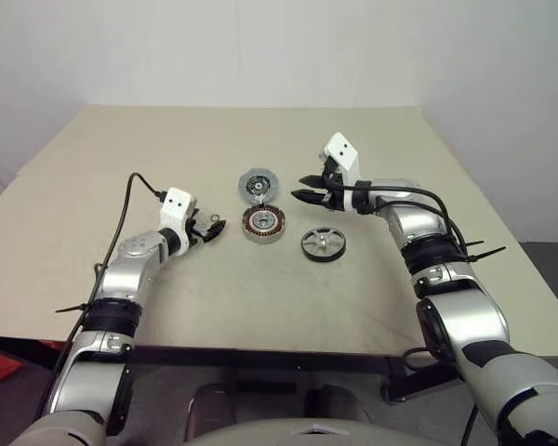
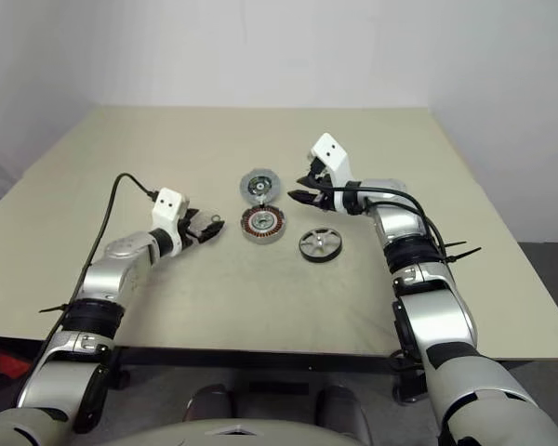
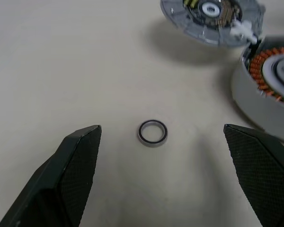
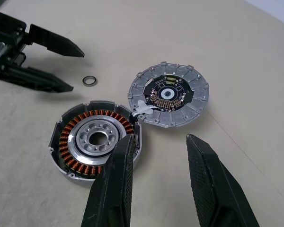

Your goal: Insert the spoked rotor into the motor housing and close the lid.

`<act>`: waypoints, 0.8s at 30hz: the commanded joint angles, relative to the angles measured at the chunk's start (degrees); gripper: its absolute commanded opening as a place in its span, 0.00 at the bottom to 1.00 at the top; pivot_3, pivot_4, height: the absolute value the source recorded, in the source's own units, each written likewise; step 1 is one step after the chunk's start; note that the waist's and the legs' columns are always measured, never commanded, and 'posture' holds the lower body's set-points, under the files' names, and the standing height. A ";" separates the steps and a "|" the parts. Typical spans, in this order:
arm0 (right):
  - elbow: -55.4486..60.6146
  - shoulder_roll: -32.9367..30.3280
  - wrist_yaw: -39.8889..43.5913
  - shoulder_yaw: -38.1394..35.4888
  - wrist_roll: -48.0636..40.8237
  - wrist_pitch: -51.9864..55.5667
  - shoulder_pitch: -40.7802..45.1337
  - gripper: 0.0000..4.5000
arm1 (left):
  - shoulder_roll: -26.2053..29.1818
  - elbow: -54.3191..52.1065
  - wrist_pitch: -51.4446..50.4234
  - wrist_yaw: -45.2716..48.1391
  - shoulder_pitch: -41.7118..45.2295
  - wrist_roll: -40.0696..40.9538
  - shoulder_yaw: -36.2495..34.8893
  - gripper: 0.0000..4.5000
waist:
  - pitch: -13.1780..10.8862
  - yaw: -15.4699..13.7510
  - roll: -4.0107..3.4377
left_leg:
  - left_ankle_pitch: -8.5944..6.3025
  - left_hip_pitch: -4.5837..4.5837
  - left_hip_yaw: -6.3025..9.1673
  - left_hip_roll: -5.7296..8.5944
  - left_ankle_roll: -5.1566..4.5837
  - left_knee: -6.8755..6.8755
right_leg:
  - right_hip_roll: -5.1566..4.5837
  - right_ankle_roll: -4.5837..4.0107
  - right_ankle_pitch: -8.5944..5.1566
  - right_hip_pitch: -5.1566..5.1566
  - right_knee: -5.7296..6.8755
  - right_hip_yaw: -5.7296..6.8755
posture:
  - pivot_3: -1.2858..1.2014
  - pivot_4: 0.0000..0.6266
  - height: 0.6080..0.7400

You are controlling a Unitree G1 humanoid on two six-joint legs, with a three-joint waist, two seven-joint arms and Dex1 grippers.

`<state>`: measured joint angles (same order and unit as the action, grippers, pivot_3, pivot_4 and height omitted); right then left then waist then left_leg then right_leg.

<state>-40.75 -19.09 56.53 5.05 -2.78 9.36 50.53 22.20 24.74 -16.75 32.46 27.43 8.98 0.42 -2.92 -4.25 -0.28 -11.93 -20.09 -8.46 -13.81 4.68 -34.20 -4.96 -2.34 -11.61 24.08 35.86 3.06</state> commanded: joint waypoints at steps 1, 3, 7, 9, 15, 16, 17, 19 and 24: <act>1.67 0.23 -0.85 -1.27 -1.52 -0.79 2.08 0.43 | 0.89 0.82 3.80 0.35 2.11 -2.46 0.92 0.97 | 0.00 -0.01 0.00 | 0.00 0.00 0.00 0.00 0.00 0.00 | 0.00 0.00 0.00 0.00 0.00 0.00 | 0.52 0.00 1.00; 1.40 0.34 -1.08 -1.38 -1.63 -1.01 2.34 0.43 | 0.95 2.24 6.78 0.18 2.21 -3.74 1.30 0.97 | 0.00 -0.04 0.00 | 0.01 0.00 0.00 0.00 0.02 0.00 | 0.00 0.00 0.00 0.00 0.01 0.00 | 0.52 0.00 1.00; 1.39 0.41 -1.16 -1.39 -1.77 -1.13 2.39 0.43 | 0.03 6.91 14.12 -1.52 2.85 -4.79 0.44 0.97 | 0.00 -0.07 0.00 | 0.01 0.00 0.00 0.00 0.02 0.00 | 0.00 0.00 0.00 0.00 0.01 0.00 | 0.52 0.00 1.00; 1.42 0.42 -1.21 -1.42 -1.86 -1.12 2.47 0.43 | -1.03 9.68 16.63 -2.27 3.45 -4.02 -0.75 0.97 | 0.00 -0.15 0.00 | 0.01 0.00 0.00 0.00 0.02 0.00 | 0.00 0.00 0.00 0.00 0.00 0.00 | 0.52 0.00 1.00; 1.62 0.24 -1.13 -1.50 -2.31 -1.02 2.73 0.43 | -4.30 16.68 19.94 -2.93 4.97 -1.39 -3.89 0.97 | 0.00 -0.36 0.00 | 0.02 0.00 0.00 0.01 0.03 0.00 | -0.01 0.01 0.00 0.00 0.01 0.00 | 0.52 0.00 1.00; 1.57 0.22 -1.15 -1.47 -2.35 -1.07 2.75 0.43 | -4.65 17.53 19.94 -2.63 5.24 -1.27 -4.01 0.97 | 0.00 -0.37 0.00 | 0.02 0.00 0.00 0.01 0.03 0.00 | -0.01 0.01 0.00 0.00 0.01 0.00 | 0.52 0.00 1.00; 1.54 0.19 -1.15 -1.43 -2.39 -1.13 2.74 0.43 | -4.99 18.34 19.79 -2.46 5.53 -1.24 -4.07 0.97 | 0.00 -0.39 0.00 | 0.02 0.00 0.00 0.01 0.03 0.00 | -0.01 0.01 0.00 0.00 0.01 0.00 | 0.52 0.00 1.00; 1.51 0.14 -1.23 -1.40 -2.45 -1.24 2.69 0.43 | -5.44 19.43 19.00 -1.99 6.10 -1.19 -4.07 0.97 | 0.00 -0.42 0.00 | 0.02 0.00 0.00 0.01 0.03 0.00 | -0.01 0.01 0.00 0.00 0.01 0.00 | 0.52 0.00 1.00; 1.10 0.07 -1.70 -1.49 -2.48 -1.62 2.72 0.43 | -5.18 20.70 14.91 -1.28 7.85 -2.83 -2.46 0.97 | 0.00 -0.71 0.00 | 0.02 0.01 0.00 0.01 0.04 0.01 | -0.01 0.01 0.00 0.00 0.01 0.00 | 0.52 0.00 1.00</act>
<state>-40.76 -18.70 55.06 4.98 -4.08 9.01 51.15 16.52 45.39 -0.61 30.90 33.67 6.70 -2.45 -2.92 -4.96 -0.28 -11.91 -20.08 -8.46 -13.80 4.71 -34.20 -4.98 -2.33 -11.61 24.07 35.86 3.06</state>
